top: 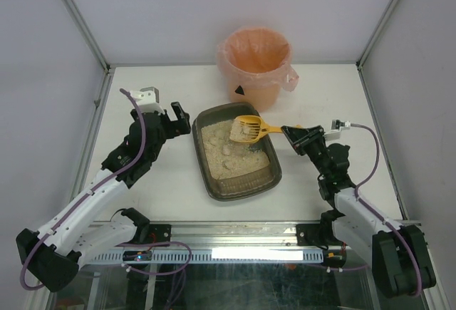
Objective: Clean the litter box
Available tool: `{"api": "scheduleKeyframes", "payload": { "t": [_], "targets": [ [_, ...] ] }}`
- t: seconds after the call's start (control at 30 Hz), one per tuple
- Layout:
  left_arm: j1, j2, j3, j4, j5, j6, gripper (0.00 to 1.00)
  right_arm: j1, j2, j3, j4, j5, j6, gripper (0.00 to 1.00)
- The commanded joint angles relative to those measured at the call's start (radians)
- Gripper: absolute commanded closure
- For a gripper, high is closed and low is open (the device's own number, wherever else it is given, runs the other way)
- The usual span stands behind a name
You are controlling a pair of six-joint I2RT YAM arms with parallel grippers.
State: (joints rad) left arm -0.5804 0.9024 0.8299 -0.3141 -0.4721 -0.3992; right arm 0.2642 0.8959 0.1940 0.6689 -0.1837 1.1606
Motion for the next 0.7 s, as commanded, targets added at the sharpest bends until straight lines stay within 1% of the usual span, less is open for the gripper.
{"api": "scheduleKeyframes", "payload": {
  "t": [0.0,0.07,0.13,0.23,0.33,0.4,0.47,0.53,0.57,0.67],
  "targets": [
    [0.011,-0.046,0.015,0.085,-0.040,0.021,0.01,-0.030,0.014,-0.007,0.163,-0.131,0.058,1.00],
    [0.013,-0.055,0.002,0.097,-0.034,0.019,0.01,-0.088,-0.018,-0.044,0.135,-0.116,0.094,1.00],
    [0.013,-0.061,-0.003,0.097,-0.022,0.016,0.01,-0.102,-0.028,-0.044,0.124,-0.134,0.101,1.00],
    [0.014,-0.055,-0.006,0.102,-0.012,0.017,0.01,-0.106,0.029,-0.050,0.248,-0.205,0.139,1.00],
    [0.014,-0.046,0.004,0.102,0.000,0.023,0.01,-0.154,0.005,-0.067,0.191,-0.180,0.161,1.00],
    [0.016,-0.045,0.003,0.100,0.000,0.029,0.01,-0.123,0.041,-0.044,0.241,-0.229,0.157,1.00],
    [0.017,-0.044,0.004,0.096,-0.006,0.039,0.01,-0.130,0.054,-0.050,0.300,-0.261,0.176,1.00],
    [0.018,-0.039,0.012,0.083,-0.002,0.056,0.01,-0.187,0.013,-0.072,0.229,-0.237,0.182,1.00],
    [0.017,-0.036,0.016,0.077,0.002,0.065,0.01,-0.185,0.000,-0.072,0.195,-0.225,0.175,1.00],
    [0.018,-0.023,0.016,0.066,0.009,0.065,0.01,-0.127,0.027,-0.038,0.229,-0.268,0.151,1.00]
  ]
}}
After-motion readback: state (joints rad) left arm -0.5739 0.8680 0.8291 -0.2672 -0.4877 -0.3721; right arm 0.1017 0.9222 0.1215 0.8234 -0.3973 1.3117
